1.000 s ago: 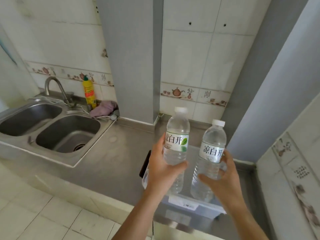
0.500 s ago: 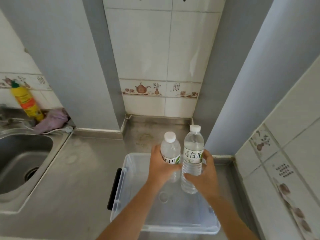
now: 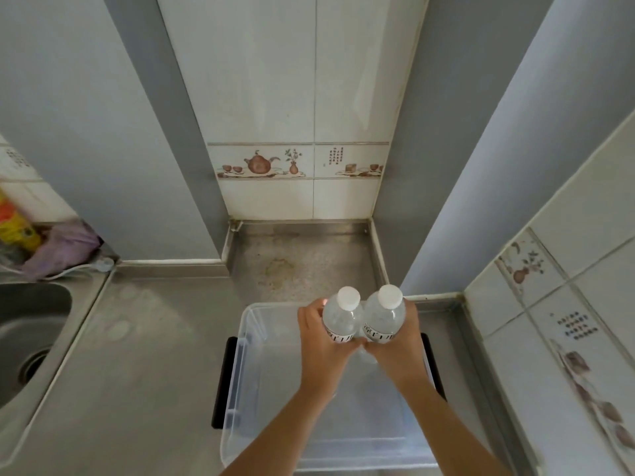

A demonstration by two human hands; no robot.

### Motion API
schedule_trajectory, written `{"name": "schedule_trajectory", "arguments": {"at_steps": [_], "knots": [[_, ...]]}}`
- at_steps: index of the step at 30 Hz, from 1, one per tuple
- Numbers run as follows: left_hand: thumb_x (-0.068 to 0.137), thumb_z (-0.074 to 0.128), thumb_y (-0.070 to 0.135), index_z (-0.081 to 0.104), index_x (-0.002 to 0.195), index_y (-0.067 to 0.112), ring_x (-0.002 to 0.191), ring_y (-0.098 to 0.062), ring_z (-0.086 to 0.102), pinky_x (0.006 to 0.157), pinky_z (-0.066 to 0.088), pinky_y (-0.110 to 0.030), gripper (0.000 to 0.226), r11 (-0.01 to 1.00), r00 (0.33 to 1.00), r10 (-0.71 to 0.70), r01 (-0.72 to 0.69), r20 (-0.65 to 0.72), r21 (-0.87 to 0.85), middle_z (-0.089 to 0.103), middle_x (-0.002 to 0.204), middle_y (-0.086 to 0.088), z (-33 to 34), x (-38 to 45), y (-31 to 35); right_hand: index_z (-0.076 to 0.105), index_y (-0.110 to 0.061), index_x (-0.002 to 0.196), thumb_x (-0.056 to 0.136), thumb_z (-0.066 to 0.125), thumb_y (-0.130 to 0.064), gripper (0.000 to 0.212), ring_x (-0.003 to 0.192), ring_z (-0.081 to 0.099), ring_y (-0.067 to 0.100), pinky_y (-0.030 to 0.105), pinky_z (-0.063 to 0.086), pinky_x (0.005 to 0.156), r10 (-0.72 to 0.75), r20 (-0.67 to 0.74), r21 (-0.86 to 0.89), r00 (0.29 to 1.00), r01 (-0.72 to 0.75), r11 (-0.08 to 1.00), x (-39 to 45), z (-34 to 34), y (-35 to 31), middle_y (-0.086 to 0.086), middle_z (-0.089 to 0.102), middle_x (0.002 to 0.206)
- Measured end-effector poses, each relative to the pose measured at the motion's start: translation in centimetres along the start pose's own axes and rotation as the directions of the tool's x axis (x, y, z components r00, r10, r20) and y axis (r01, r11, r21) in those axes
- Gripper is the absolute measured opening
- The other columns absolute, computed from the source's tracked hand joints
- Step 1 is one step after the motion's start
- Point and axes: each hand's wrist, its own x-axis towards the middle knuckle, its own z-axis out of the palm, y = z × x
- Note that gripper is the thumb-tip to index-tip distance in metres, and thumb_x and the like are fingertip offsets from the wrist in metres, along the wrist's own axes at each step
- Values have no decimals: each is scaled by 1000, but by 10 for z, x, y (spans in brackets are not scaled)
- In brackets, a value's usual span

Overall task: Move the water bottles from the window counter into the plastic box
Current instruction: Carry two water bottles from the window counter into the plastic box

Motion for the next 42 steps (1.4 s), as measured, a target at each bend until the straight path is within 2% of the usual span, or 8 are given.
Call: {"name": "schedule_trajectory", "arguments": {"at_steps": [4, 11, 14, 17, 24, 30, 35, 42], "knots": [[44, 93, 7, 39, 106, 28, 101, -4, 51, 79, 44, -9, 84, 997, 998, -60, 60, -1, -51, 43, 110, 2, 4, 0, -10, 52, -22, 103, 49, 87, -5, 66, 87, 60, 4, 7, 46, 67, -47, -1, -48, 999, 47, 998, -5, -4, -5, -7, 61, 95], [45, 94, 16, 37, 117, 29, 109, 8, 41, 90, 38, -6, 93, 1000, 988, 18, -20, 155, 15, 36, 116, 14, -3, 2, -23, 53, -27, 109, 48, 88, -9, 72, 96, 61, 13, 24, 49, 77, 11, 62, -84, 998, -6, 996, -1, -13, -3, -6, 62, 102], [54, 89, 23, 39, 119, 43, 113, 7, 45, 97, 42, -20, 85, 995, 973, -16, -8, 231, 103, 40, 122, 19, -16, -2, -41, 49, -33, 116, 57, 81, 2, 76, 104, 58, 17, 39, 50, 92, -5, 99, -59, 995, 11, 998, 0, -24, -9, -11, 61, 108], [60, 87, 25, 45, 126, 39, 112, -3, 56, 97, 48, -33, 80, 983, 963, -97, 53, 252, 174, 50, 125, 15, -24, 0, -56, 45, -35, 123, 63, 83, -5, 78, 110, 52, 13, 33, 44, 99, -111, 181, -138, 977, 138, 981, 3, -39, -21, -14, 57, 116], [56, 87, 26, 46, 121, 43, 104, -6, 63, 89, 52, -32, 78, 972, 961, -134, 80, 242, 223, 60, 120, 19, -15, 3, -54, 46, -63, 108, 64, 85, -8, 80, 113, 51, 6, 38, 56, 86, -209, 326, -140, 922, 266, 954, 8, -61, -37, -29, 52, 118], [59, 87, 24, 48, 123, 35, 99, -10, 62, 86, 52, -33, 76, 973, 979, -131, 96, 159, 212, 59, 118, 13, -4, -2, -50, 49, -53, 109, 69, 82, -7, 69, 115, 52, 11, 32, 55, 89, -231, 364, -146, 902, 300, 943, 14, -65, -38, -18, 56, 118], [60, 87, 22, 48, 124, 34, 100, -11, 62, 86, 53, -36, 76, 978, 984, -124, 99, 128, 182, 56, 117, 14, 5, -7, -47, 52, -51, 108, 70, 80, -3, 67, 110, 51, -6, 22, 52, 86, -258, 391, -148, 884, 337, 930, 18, -72, -44, -29, 56, 111], [56, 88, 30, 44, 119, 38, 94, -14, 63, 81, 53, -35, 78, 970, 976, -114, 68, 187, 233, 56, 113, 13, 5, -2, -45, 51, -45, 114, 69, 80, -3, 68, 117, 51, 4, 34, 53, 93, -252, 443, -141, 860, 344, 928, 23, -77, -40, -21, 55, 119]]}}
